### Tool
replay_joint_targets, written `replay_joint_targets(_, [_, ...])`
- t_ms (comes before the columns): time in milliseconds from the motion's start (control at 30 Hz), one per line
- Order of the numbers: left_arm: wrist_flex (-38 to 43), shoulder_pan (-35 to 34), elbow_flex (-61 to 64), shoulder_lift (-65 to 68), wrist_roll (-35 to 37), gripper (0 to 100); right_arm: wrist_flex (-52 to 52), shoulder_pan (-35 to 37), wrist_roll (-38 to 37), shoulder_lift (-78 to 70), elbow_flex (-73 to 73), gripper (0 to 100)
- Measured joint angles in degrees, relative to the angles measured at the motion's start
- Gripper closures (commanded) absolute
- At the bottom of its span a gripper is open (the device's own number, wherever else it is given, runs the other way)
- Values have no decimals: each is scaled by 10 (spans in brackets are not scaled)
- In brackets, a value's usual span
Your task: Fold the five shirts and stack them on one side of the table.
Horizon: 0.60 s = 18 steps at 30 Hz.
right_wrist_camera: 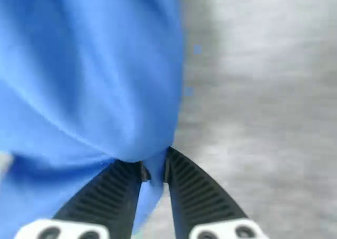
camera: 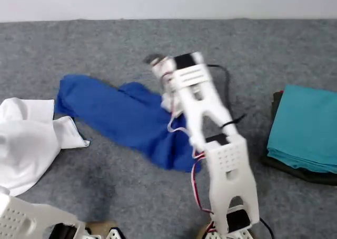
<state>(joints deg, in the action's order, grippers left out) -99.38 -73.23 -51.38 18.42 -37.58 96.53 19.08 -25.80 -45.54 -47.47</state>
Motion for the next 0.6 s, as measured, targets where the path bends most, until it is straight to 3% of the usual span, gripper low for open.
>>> replay_joint_targets(333, [0,47,18,-11,2,794,-71,-90,-10,0,-97,969])
replay_joint_targets(500, [0,93,101,-60,4,794,-29,-84,-10,3,-98,759])
replay_joint_targets(600, [0,135,177,-104,14,794,16,-68,13,25,-98,697])
